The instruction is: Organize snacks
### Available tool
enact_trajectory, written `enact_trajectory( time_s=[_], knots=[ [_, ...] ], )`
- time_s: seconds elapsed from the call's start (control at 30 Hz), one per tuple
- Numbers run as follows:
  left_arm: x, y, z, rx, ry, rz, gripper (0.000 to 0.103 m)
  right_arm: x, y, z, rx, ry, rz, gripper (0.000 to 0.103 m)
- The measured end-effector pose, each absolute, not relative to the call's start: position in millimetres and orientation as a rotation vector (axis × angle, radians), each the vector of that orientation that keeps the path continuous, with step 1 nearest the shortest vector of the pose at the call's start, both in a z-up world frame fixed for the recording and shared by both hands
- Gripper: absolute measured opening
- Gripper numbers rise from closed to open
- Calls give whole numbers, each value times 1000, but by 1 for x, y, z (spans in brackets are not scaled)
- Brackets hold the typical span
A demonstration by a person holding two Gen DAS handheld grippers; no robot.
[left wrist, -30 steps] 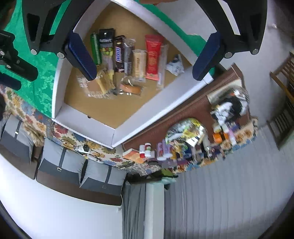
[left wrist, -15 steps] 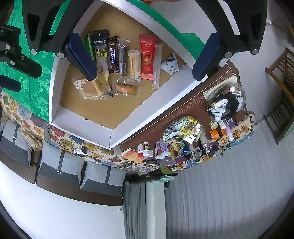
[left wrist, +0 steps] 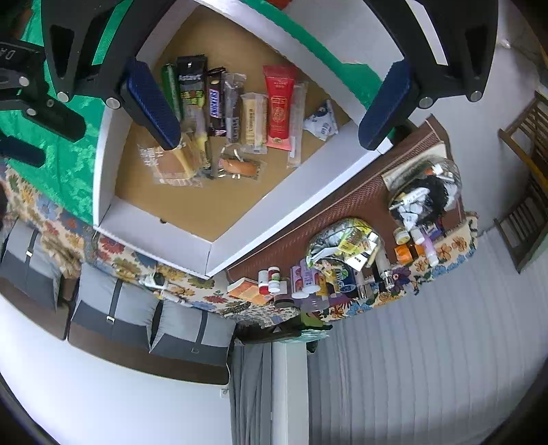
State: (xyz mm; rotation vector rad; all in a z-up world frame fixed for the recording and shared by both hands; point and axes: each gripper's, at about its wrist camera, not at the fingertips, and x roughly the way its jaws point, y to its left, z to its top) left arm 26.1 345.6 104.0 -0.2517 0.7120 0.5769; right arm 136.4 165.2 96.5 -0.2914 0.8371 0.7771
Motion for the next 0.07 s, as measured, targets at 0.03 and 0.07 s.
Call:
enact_trajectory(
  time_s=[0.03,0.07],
  knots=[
    [24,346,105,-253,698,579,103,136,165,97,-290,837,779,90],
    [24,345,106,-247,697,585,103,136,165,97,-291,837,779,90]
  ],
)
